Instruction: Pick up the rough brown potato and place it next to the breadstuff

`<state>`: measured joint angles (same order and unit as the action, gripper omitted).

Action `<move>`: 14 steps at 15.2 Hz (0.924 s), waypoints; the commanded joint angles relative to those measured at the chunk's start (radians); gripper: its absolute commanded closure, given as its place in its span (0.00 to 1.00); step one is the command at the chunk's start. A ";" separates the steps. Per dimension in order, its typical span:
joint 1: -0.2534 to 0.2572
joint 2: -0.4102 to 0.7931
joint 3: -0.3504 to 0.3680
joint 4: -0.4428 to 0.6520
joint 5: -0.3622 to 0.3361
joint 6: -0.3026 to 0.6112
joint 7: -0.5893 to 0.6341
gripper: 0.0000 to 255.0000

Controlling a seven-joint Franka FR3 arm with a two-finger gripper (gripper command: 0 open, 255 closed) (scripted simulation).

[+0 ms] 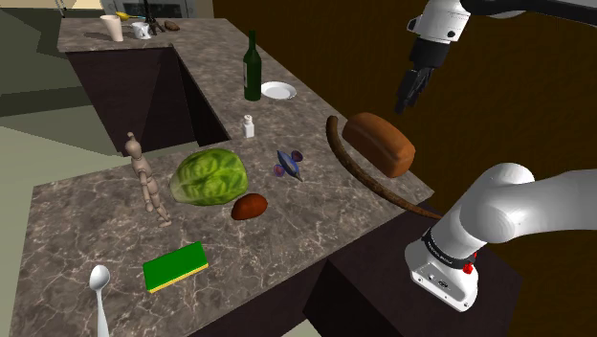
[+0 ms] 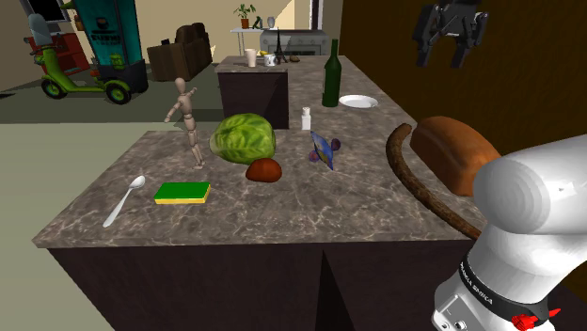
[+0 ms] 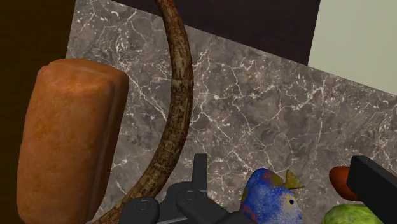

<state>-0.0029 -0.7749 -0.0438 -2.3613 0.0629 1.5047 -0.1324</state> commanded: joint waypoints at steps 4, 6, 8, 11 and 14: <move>0.026 -0.011 -0.029 -0.109 0.038 0.137 -0.067 0.00; 0.046 -0.008 -0.047 -0.174 0.067 0.230 -0.115 0.00; 0.070 0.005 -0.066 -0.233 0.100 0.324 -0.168 0.00; 0.115 0.043 -0.096 -0.307 0.157 0.469 -0.254 0.00; 0.175 0.104 -0.130 -0.362 0.231 0.615 -0.356 0.00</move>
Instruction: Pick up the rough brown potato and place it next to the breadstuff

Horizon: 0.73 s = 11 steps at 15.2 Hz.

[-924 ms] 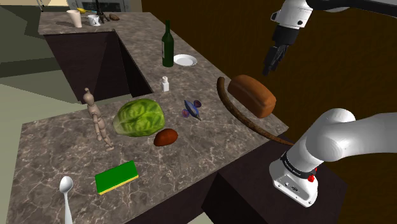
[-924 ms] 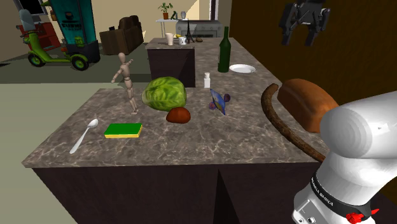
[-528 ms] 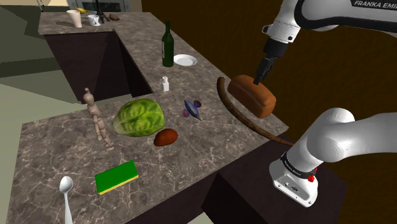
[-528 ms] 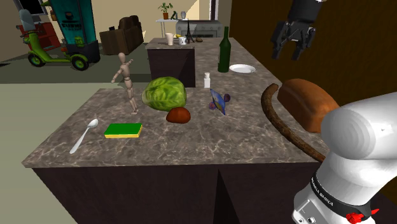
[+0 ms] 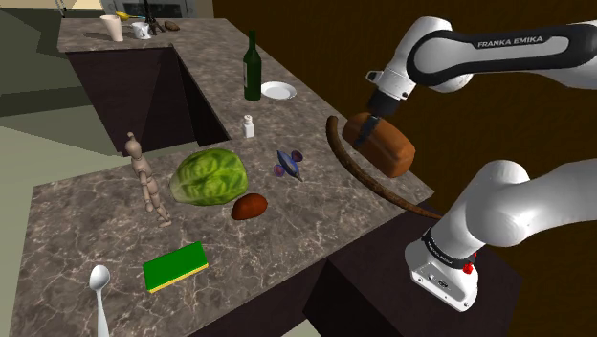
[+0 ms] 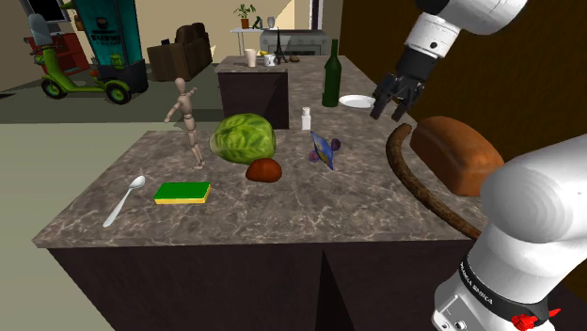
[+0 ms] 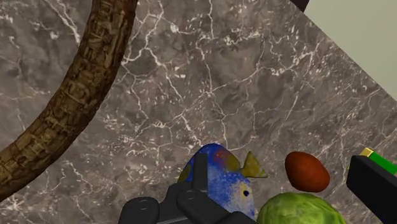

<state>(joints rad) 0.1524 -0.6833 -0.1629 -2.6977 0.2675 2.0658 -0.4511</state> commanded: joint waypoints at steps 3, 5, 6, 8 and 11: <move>0.101 0.096 -0.054 -0.060 0.125 0.197 -0.160 0.00; 0.171 0.162 -0.091 -0.068 0.209 0.286 -0.259 0.00; 0.210 0.197 -0.111 -0.068 0.259 0.326 -0.316 0.00; 0.299 0.272 -0.159 -0.058 0.376 0.397 -0.442 0.00; 0.435 0.395 -0.231 -0.017 0.597 0.459 -0.671 0.00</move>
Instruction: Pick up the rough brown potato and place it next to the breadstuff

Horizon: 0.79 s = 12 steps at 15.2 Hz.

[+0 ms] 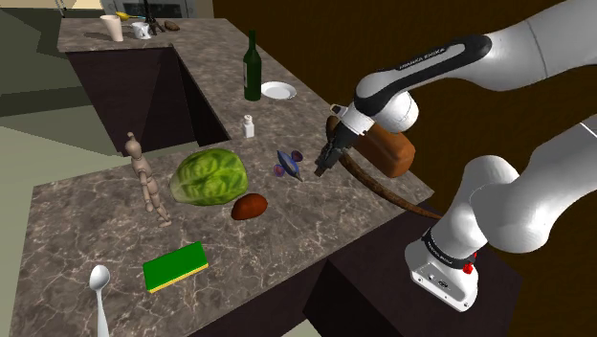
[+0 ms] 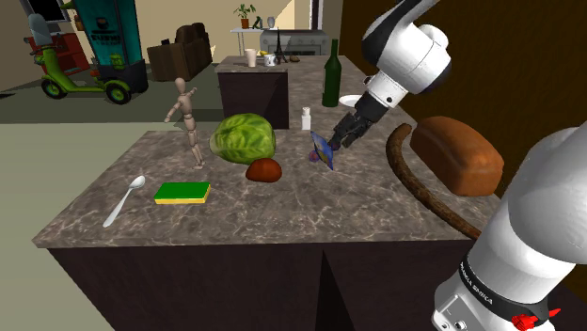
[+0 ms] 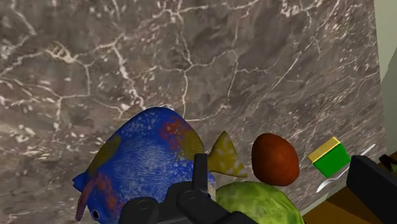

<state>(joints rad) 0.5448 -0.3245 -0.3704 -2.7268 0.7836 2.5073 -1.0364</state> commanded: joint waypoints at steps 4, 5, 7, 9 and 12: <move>0.168 0.213 -0.078 0.105 0.403 0.000 -0.410 0.00; 0.184 0.257 -0.079 0.131 0.474 -0.019 -0.482 0.00; 0.199 0.341 -0.070 0.183 0.598 -0.064 -0.608 0.00; 0.207 0.420 -0.055 0.235 0.700 -0.113 -0.714 0.00; 0.210 0.527 -0.025 0.313 0.820 -0.187 -0.843 0.00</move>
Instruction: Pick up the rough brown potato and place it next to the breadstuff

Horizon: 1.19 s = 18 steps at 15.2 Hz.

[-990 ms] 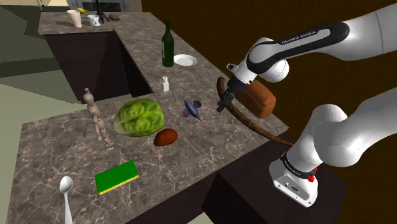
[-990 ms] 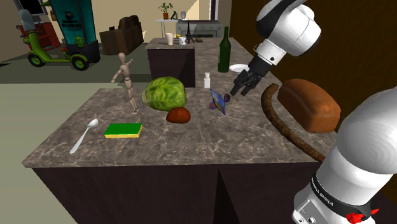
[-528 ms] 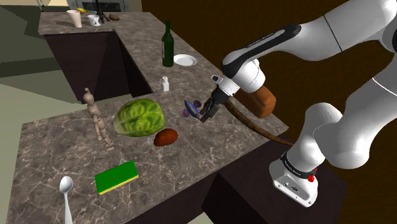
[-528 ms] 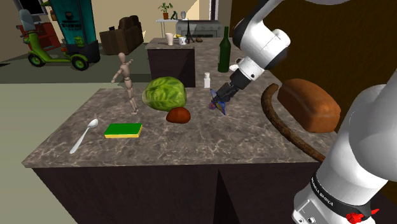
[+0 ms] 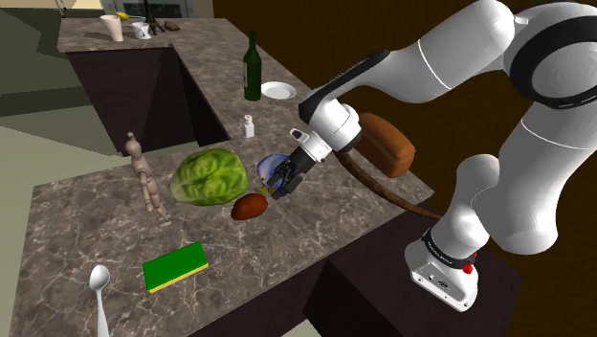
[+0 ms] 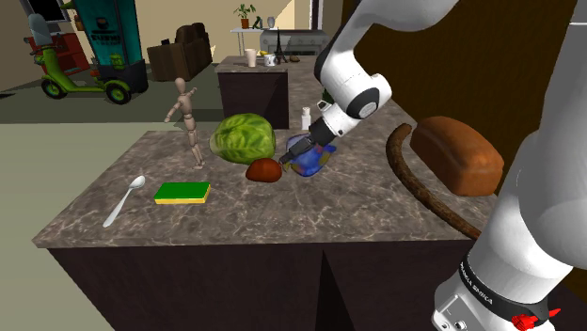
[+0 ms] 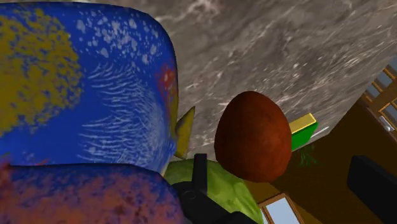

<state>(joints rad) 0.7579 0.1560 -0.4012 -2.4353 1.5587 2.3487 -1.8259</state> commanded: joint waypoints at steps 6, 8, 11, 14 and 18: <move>0.011 0.129 0.038 0.078 0.127 -0.034 -0.096 0.00; 0.017 0.155 0.048 0.096 0.151 -0.031 -0.104 0.00; 0.019 0.163 0.051 0.101 0.157 -0.030 -0.107 0.00; 0.019 0.163 0.051 0.101 0.158 -0.030 -0.107 0.00; 0.021 0.162 0.052 0.098 0.161 -0.029 -0.110 1.00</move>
<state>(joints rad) 0.7774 0.3137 -0.3511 -2.3319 1.7197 2.3189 -1.9352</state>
